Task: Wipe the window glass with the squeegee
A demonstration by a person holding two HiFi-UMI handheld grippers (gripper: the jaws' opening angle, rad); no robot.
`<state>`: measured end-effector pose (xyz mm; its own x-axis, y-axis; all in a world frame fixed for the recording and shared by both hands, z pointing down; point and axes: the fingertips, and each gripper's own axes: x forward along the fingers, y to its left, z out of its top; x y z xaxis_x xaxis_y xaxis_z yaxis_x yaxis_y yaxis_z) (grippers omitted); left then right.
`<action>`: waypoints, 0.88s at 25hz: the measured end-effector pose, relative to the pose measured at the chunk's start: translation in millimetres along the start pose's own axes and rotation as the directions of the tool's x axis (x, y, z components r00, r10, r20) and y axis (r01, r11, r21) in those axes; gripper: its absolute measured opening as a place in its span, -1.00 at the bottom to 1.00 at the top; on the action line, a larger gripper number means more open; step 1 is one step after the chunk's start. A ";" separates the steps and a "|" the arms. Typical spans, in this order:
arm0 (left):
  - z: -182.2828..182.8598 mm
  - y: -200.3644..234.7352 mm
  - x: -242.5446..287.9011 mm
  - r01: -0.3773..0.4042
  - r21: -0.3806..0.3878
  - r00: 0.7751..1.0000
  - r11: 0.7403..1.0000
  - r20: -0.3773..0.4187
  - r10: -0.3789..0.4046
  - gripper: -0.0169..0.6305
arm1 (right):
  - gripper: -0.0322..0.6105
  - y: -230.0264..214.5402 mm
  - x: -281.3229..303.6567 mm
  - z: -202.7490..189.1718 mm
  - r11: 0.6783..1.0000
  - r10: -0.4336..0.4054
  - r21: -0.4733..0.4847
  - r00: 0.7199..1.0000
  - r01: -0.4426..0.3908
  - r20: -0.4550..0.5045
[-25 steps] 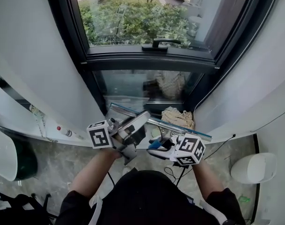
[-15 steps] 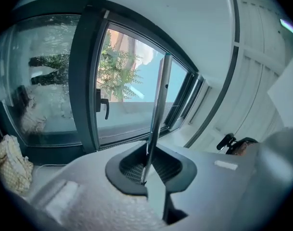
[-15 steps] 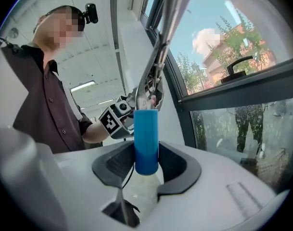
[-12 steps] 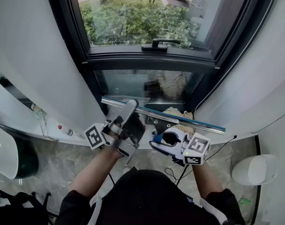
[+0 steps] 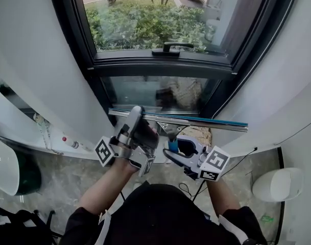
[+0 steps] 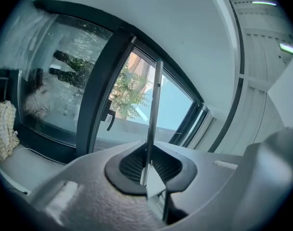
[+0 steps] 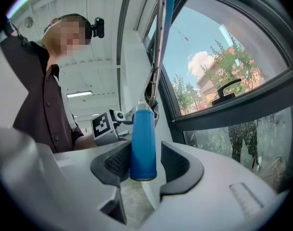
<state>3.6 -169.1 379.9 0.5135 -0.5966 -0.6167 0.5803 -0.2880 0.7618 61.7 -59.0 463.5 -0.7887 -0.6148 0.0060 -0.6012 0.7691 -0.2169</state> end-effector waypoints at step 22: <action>16.6 12.9 -16.2 -0.009 -0.097 0.983 0.995 0.183 0.027 -0.89 | -0.44 -8.1 -22.5 57.5 0.995 -0.090 0.079 0.929 0.066 0.358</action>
<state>-7.7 -175.6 403.0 0.4041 -0.7312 -0.5495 0.6347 -0.2084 0.7441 91.8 -61.4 409.0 -0.6324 -0.7033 -0.3247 -0.6399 0.7105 -0.2928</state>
